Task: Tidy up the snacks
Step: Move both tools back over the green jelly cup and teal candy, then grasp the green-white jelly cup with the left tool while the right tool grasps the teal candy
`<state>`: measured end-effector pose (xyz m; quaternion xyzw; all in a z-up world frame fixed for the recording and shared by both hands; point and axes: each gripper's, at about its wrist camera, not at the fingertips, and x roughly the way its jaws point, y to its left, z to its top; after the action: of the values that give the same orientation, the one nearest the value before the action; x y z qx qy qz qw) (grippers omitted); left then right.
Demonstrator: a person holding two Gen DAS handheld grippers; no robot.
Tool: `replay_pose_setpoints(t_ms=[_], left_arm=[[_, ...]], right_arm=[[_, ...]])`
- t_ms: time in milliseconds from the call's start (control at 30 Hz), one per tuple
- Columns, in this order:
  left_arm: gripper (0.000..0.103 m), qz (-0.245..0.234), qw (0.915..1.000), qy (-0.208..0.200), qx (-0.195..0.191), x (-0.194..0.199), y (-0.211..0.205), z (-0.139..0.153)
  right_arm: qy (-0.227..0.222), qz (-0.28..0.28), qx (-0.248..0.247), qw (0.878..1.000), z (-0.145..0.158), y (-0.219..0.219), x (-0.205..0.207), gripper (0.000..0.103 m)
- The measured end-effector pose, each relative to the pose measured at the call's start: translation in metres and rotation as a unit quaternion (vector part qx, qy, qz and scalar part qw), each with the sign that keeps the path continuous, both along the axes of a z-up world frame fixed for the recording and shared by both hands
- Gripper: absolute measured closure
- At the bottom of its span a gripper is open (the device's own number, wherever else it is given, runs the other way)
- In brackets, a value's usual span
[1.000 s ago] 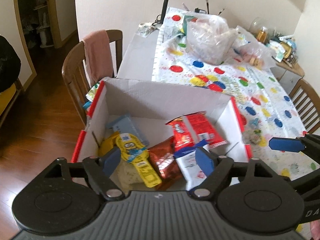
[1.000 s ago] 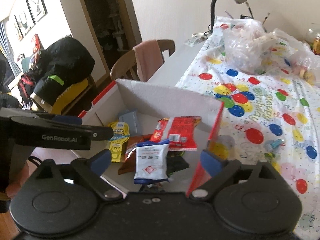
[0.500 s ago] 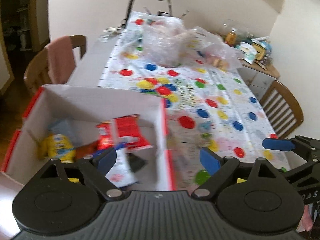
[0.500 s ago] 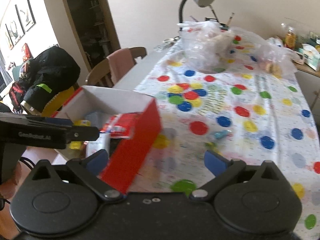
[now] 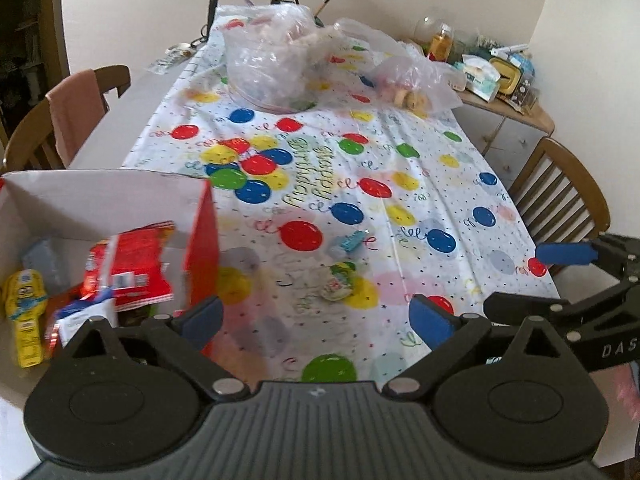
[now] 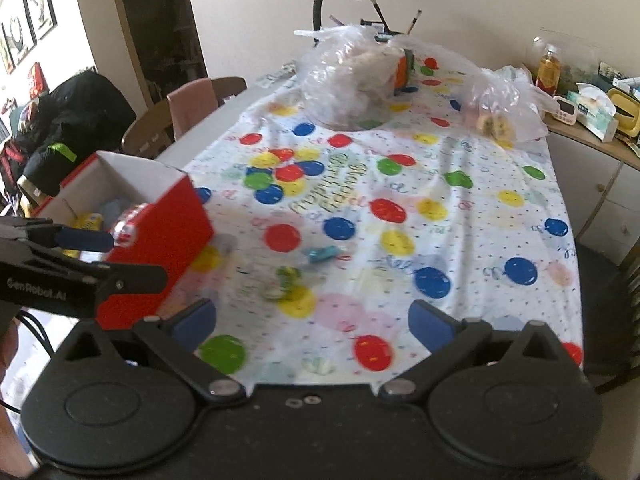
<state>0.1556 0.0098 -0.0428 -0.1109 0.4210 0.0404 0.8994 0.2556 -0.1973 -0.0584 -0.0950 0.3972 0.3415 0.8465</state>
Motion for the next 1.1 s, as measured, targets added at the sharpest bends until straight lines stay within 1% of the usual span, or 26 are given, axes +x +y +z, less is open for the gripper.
replay_pose_setpoints(t_ms=[133, 300, 467, 533, 667, 833, 900, 967, 1100], left_arm=[[0.003, -0.002, 0.9998, 0.016, 0.010, 0.019, -0.014, -0.014], [0.003, -0.003, 0.9991, 0.036, 0.022, 0.038, -0.021, -0.034], [0.003, -0.012, 0.9980, 0.051, 0.035, 0.058, -0.026, -0.053], [0.003, -0.015, 0.9975, 0.057, 0.040, 0.066, -0.028, -0.059], [0.003, -0.027, 0.9968, 0.068, 0.034, 0.082, -0.027, -0.072], [0.004, -0.032, 0.9955, 0.086, 0.026, 0.100, -0.023, -0.088], [0.007, -0.036, 0.9952, 0.089, 0.019, 0.104, -0.021, -0.094], [0.017, -0.041, 0.9945, 0.095, 0.018, 0.109, -0.021, -0.100], [0.030, -0.052, 0.9930, 0.104, 0.020, 0.117, -0.022, -0.109]], right_arm=[[-0.003, 0.029, -0.015, 0.999, -0.011, -0.002, 0.022, 0.000], [-0.012, 0.088, -0.046, 0.995, -0.031, 0.007, 0.047, 0.000], [-0.017, 0.138, -0.074, 0.987, -0.050, 0.017, 0.070, 0.000], [-0.014, 0.153, -0.077, 0.985, -0.056, 0.020, 0.078, 0.000], [-0.014, 0.200, -0.084, 0.976, -0.066, 0.031, 0.092, 0.000], [-0.025, 0.242, -0.102, 0.965, -0.076, 0.045, 0.105, 0.003], [-0.022, 0.253, -0.102, 0.962, -0.079, 0.047, 0.112, 0.006], [-0.017, 0.261, -0.099, 0.960, -0.081, 0.049, 0.119, 0.007], [-0.020, 0.282, -0.104, 0.954, -0.087, 0.058, 0.128, 0.015]])
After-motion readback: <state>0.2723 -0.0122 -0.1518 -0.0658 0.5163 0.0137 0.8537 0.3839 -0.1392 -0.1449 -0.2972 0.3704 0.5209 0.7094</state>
